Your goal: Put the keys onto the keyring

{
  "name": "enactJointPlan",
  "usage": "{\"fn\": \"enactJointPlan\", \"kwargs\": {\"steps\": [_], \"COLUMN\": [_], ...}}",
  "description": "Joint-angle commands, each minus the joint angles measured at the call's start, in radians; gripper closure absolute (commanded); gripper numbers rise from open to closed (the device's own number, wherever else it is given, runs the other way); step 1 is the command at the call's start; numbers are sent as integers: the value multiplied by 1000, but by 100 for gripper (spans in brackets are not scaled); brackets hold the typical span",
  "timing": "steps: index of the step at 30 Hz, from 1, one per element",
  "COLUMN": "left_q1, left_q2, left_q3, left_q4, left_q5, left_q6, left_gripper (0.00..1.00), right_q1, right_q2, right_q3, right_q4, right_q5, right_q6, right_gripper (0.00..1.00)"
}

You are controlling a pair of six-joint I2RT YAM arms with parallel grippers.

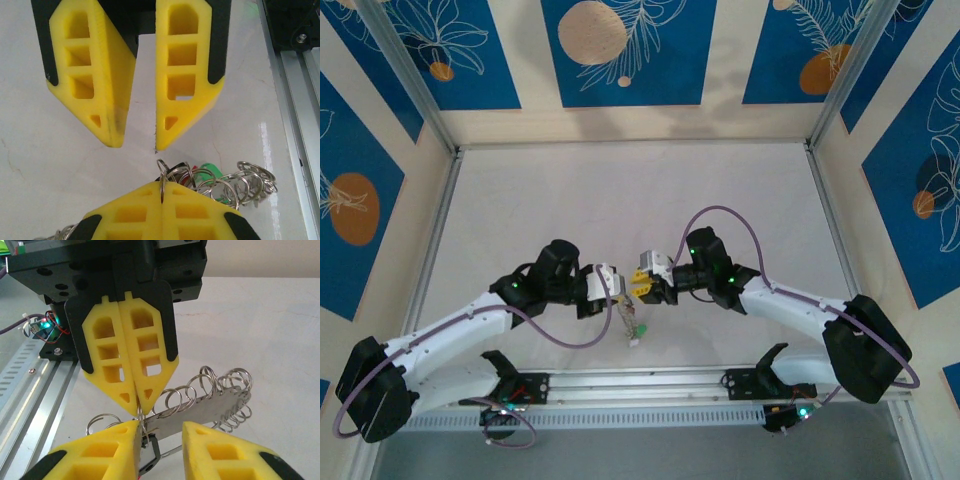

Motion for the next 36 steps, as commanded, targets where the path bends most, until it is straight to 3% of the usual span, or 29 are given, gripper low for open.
{"fn": "enactJointPlan", "kwargs": {"steps": [1,11,19,26,34,36], "left_q1": [-5,-8,-11,-12,-12,-12], "left_q2": [-24,-31,-48,-70,-82,-78], "left_q3": [33,33,26,17,-1,-1], "left_q4": [5,10,21,21,76,86], "left_q5": [29,35,45,31,40,42], "left_q6": [33,48,52,55,30,23], "left_gripper": [100,100,100,100,100,100], "right_q1": [-7,0,5,4,11,16], "right_q2": [7,63,105,107,120,112], "right_q3": [24,57,71,61,72,65], "right_q4": [-51,-93,-83,-79,-90,-64], "right_q5": [-66,-109,-122,-122,-143,-138], "right_q6": [-17,-20,-12,-8,-7,10], "right_gripper": [68,70,82,100,99,91]}}
